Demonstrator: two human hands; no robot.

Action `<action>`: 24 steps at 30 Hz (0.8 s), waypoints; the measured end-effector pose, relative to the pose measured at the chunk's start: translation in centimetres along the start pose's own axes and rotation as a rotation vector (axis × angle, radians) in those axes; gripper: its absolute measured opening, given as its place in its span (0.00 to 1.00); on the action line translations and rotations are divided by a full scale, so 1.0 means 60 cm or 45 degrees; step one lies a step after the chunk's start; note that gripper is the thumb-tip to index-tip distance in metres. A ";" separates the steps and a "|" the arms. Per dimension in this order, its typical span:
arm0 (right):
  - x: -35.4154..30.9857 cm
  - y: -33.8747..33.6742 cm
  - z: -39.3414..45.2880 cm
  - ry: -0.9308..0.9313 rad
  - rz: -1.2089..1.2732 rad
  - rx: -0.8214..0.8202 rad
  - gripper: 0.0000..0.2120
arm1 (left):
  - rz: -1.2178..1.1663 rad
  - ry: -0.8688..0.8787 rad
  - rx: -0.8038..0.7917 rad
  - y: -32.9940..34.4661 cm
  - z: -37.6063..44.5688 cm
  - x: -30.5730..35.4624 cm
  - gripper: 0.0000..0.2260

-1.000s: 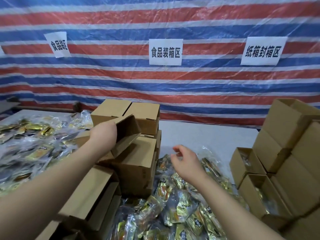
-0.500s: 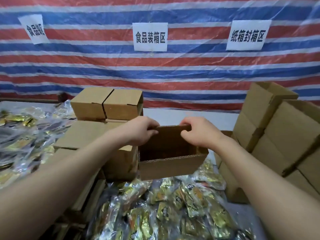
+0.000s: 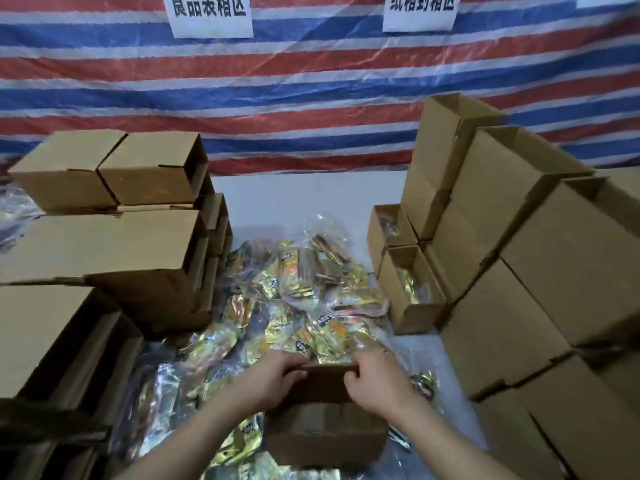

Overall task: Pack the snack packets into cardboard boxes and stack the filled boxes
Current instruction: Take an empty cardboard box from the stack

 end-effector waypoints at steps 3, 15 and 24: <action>0.014 0.057 -0.004 -0.015 0.039 -0.082 0.06 | 0.064 -0.015 -0.023 0.051 0.005 -0.024 0.09; 0.022 0.052 0.024 -0.088 0.222 -0.047 0.20 | 0.111 -0.091 0.051 0.038 0.018 -0.035 0.19; 0.072 0.015 0.023 0.005 0.461 0.006 0.20 | 0.155 -0.066 0.119 0.016 0.087 0.060 0.18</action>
Point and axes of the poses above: each hand's wrist, its own z-axis towards the middle knuckle, its own y-axis out of the palm, x = y × z, the point moved 9 cm from there along z, towards the middle knuckle, and after that the axes turned 10 degrees about -x, right-handed, at the moved point
